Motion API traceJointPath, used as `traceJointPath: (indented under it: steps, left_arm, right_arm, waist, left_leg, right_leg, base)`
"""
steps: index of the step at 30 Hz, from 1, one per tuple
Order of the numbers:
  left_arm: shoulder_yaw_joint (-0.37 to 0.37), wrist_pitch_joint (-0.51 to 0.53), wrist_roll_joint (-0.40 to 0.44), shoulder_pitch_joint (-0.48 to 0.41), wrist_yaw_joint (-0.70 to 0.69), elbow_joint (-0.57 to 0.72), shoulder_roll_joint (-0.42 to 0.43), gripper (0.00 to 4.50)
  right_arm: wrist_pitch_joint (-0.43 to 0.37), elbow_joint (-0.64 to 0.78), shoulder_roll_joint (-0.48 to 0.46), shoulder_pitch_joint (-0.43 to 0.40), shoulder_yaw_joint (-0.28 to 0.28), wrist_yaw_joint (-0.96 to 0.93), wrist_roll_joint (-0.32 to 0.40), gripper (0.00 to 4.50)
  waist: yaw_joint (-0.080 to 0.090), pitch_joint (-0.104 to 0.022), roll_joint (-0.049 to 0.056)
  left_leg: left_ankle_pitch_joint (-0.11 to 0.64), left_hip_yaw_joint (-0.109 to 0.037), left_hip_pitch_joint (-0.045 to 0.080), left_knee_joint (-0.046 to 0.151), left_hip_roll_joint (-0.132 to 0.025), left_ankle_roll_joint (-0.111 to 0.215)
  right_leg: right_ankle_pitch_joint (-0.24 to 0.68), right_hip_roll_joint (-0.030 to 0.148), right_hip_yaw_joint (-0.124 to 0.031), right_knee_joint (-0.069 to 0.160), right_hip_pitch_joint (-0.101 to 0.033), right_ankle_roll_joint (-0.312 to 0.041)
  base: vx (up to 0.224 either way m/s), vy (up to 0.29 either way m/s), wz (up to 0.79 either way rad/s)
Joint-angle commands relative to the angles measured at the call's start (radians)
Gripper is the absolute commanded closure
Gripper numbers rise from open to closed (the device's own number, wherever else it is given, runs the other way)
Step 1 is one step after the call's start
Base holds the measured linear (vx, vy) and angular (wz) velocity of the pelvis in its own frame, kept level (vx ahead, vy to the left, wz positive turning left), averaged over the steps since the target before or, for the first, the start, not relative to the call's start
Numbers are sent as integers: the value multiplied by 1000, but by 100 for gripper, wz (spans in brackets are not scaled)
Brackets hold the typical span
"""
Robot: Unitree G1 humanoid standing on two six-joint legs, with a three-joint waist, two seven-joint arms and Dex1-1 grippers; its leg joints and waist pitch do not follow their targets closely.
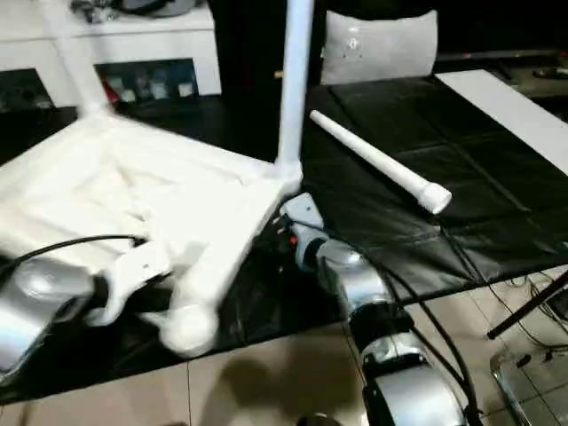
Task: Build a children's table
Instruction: Rotate table base
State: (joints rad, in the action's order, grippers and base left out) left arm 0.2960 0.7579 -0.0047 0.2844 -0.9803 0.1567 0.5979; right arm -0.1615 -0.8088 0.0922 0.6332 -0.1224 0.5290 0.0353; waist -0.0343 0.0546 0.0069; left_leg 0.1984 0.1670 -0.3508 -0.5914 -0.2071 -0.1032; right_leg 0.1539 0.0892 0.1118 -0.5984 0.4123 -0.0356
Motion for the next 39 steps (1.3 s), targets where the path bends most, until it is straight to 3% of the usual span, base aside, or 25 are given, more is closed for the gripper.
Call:
traceJointPath:
  steps: [1,4,7,8,12,13,16,20,23,24,25,26,27,28,29,30,31,32,33,34,35,36,37,38,39]
  left_arm:
    - [17,-112,7,59,74,-65,-74,448]
    - [-7,-200,75,135,262,-242,-175,448]
    - [-17,-233,98,165,331,-306,-206,448]
    - [-30,-263,99,185,375,-354,-231,448]
    - [-82,-416,79,232,517,-515,-335,448]
    - [-109,-450,43,219,516,-508,-370,448]
    - [-155,-463,4,188,525,-449,-404,448]
    - [-251,-428,-49,73,608,-269,-441,448]
    - [-274,-455,-50,23,651,-205,-444,448]
    - [-315,-450,-65,-38,695,-118,-462,448]
    - [-315,-450,-65,-38,695,-118,-462,448]
    - [-330,-450,-66,-66,712,-79,-471,448]
    - [-337,-448,-65,-90,725,-51,-480,448]
    - [-343,-447,-63,-113,738,-29,-490,448]
    - [-345,-444,-62,-123,743,-20,-497,448]
    - [-345,-440,-57,-146,753,-3,-510,448]
    - [-340,-442,-49,-158,758,-1,-514,448]
    - [-332,-439,-44,-173,764,7,-513,448]
    - [-324,-434,-42,-187,771,16,-511,448]
    - [-319,-430,-41,-200,776,22,-509,448]
    - [-315,-426,-41,-209,777,26,-507,448]
    - [-309,-420,-39,-220,777,33,-505,448]
    - [-307,-419,-39,-223,776,35,-504,448]
    - [-304,-415,-37,-228,774,40,-503,448]
    - [-303,-414,-36,-230,774,42,-503,448]
  right_arm:
    - [30,-1,-27,29,-16,-2,-5,0]
    - [54,-14,-8,40,3,-42,-14,0]
    - [71,-20,2,48,16,-60,-15,0]
    - [81,-22,12,53,31,-73,-11,0]
    - [91,46,55,48,103,-118,18,0]
    - [88,119,74,20,121,-121,26,0]
    - [78,225,83,-28,136,-106,48,0]
    - [-29,479,67,-165,158,-120,102,0]
    - [-63,576,61,-227,151,-128,109,0]
    - [-87,683,57,-310,142,-161,98,0]
    - [-87,683,57,-310,142,-161,98,0]
    - [-88,723,54,-346,138,-177,90,0]
    - [-85,750,48,-373,137,-192,81,0]
    - [-84,771,45,-399,131,-192,79,0]
    - [-83,780,48,-411,126,-191,74,0]
    - [-75,795,54,-437,113,-191,59,0]
    - [-52,794,51,-449,111,-196,52,0]
    - [-30,808,48,-461,112,-206,40,0]
    - [-61,834,48,-472,111,-208,43,0]
    - [-85,858,47,-479,114,-215,45,0]
    - [-103,876,51,-484,114,-217,44,0]
    - [-123,898,55,-492,114,-220,48,0]
    - [-128,906,54,-496,117,-227,49,0]
    - [-146,923,53,-507,126,-240,54,0]
    - [-155,930,54,-513,130,-244,57,0]
  waist:
    - [-8,-69,11]
    - [-14,-69,14]
    - [-14,-68,5]
    - [-17,-70,4]
    - [-31,-75,5]
    - [-34,-76,-4]
    - [-46,-81,-4]
    - [-50,-78,-7]
    - [-46,-74,-10]
    - [-52,-63,-33]
    - [-44,-71,4]
    - [-31,-64,10]
    - [-13,-63,24]
    - [7,-55,37]
    - [12,-59,41]
    - [23,-48,27]
    - [17,-41,17]
    - [8,-35,7]
    - [-9,-36,-8]
    - [-16,-26,-51]
    - [-21,-13,-50]
    - [-10,-23,-64]
    - [-30,-29,-34]
    - [-28,-43,-28]
    - [-28,-56,-2]
  left_leg:
    - [169,-3,-11,68,-12,32]
    - [199,1,1,64,-10,33]
    - [196,-3,-14,67,-11,36]
    - [198,-1,-7,64,-9,39]
    - [154,1,-7,61,-12,50]
    - [141,4,-9,58,-10,56]
    - [84,3,-11,55,-15,84]
    - [70,4,-16,55,-22,104]
    - [107,7,-14,58,-18,105]
    - [129,-32,-69,73,2,148]
    - [100,-64,-51,72,-23,177]
    - [126,-77,-56,74,-28,191]
    - [210,-126,-53,93,-63,192]
    - [312,-192,-43,137,-104,215]
    - [333,-220,-8,136,-115,233]
    - [354,-255,-3,148,-124,272]
    - [392,-259,-26,162,-100,250]
    - [415,-254,-43,167,-87,232]
    - [446,-231,-69,144,-35,164]
    - [370,-136,-22,-108,92,73]
    - [325,-49,45,-292,117,95]
    - [332,4,-61,-328,80,126]
    - [347,1,-63,-271,67,144]
    - [365,-1,-31,-209,29,168]
    - [302,-5,15,-112,6,195]
  right_leg:
    - [239,54,-55,60,-69,-197]
    - [289,49,-53,72,-60,-177]
    - [311,53,-50,70,-68,-156]
    - [336,53,-50,76,-63,-143]
    - [264,52,-51,66,-63,-158]
    - [249,50,-52,69,-66,-149]
    - [175,51,-52,54,-63,-168]
    - [126,53,-56,51,-69,-179]
    - [217,47,-52,66,-62,-149]
    - [273,67,-9,56,-99,-127]
    - [220,61,17,59,-88,-119]
    - [209,53,23,61,-85,-123]
    - [183,33,42,41,-89,-145]
    - [206,3,48,-15,-80,-149]
    - [222,-8,39,-38,-52,-177]
    - [259,-17,15,-74,-35,-229]
    - [270,-12,-11,-86,-42,-257]
    - [296,-5,-25,-82,-49,-268]
    - [409,10,-53,-48,-61,-292]
    - [757,66,-14,138,17,-353]
    - [939,98,62,215,80,-365]
    - [980,113,91,166,-31,-185]
    - [884,131,57,135,-82,-166]
    - [802,176,57,136,-109,-86]
    - [658,134,97,155,-122,-2]
  base:
    - [0,0,0]
    - [0,0,0]
    - [0,0,0]
    - [0,0,0]
    - [0,0,0]
    - [0,0,0]
    - [0,0,0]
    - [0,0,0]
    - [0,0,0]
    - [0,0,0]
    - [-18,-34,39]
    - [-18,-34,39]
    - [-3,-57,51]
    - [21,-93,53]
    - [21,-93,53]
    - [21,-140,62]
    - [-16,-207,69]
    - [-16,-207,69]
    - [-19,-276,79]
    - [-82,-287,69]
    - [-82,-287,69]
    - [-13,-200,32]
    - [29,-162,43]
    - [29,-162,43]
    - [-70,-245,86]
